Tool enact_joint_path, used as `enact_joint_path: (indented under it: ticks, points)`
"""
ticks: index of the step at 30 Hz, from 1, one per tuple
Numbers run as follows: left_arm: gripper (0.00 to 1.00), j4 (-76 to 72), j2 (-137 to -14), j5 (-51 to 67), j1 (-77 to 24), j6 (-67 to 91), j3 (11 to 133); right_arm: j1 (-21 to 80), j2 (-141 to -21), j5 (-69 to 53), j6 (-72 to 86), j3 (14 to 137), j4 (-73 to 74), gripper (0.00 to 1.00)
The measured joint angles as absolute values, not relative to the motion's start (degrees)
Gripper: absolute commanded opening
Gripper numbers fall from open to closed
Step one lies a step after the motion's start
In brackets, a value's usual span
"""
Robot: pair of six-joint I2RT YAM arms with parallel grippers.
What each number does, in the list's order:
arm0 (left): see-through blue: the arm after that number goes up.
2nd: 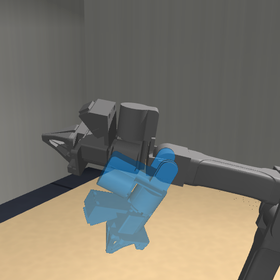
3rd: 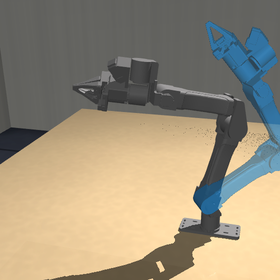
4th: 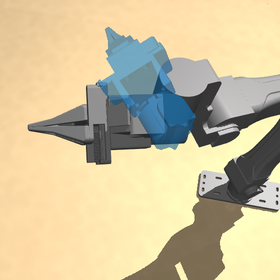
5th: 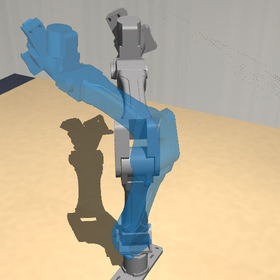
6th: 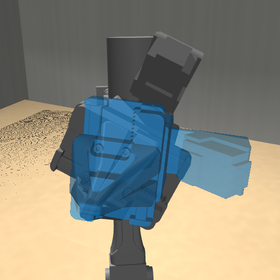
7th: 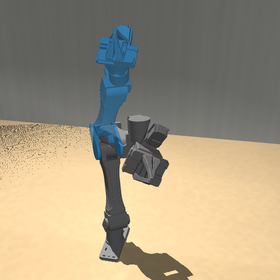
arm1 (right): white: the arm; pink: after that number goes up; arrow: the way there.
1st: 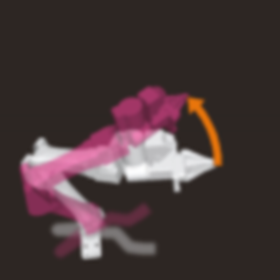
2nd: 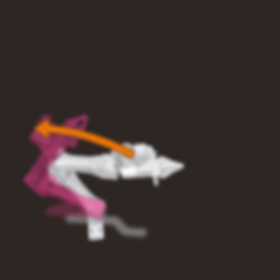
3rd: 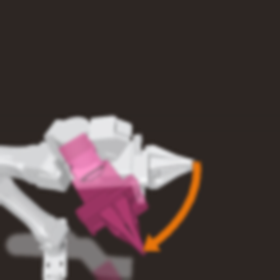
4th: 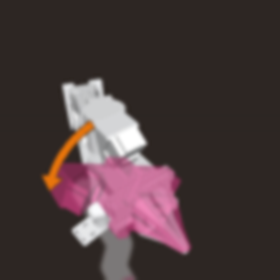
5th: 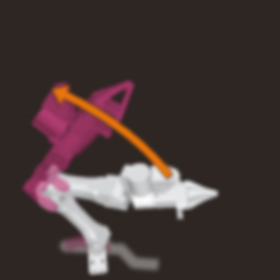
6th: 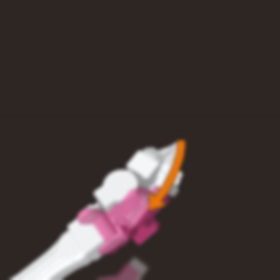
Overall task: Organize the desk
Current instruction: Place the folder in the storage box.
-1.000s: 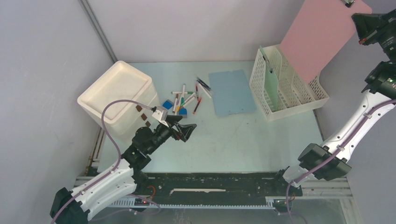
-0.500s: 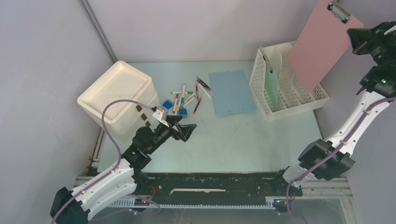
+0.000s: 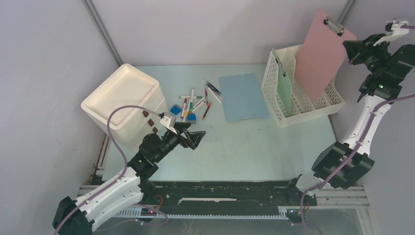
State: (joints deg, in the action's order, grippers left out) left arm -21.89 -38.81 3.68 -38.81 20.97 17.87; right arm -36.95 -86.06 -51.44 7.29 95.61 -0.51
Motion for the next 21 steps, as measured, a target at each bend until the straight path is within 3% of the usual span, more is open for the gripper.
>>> enact_joint_path:
  ticks: [21]
  points:
    - [1.0,-21.8,-38.63,3.68,-38.81,21.43,16.82,-33.65,-83.85,-53.93,8.47,71.26,-30.24,0.0]
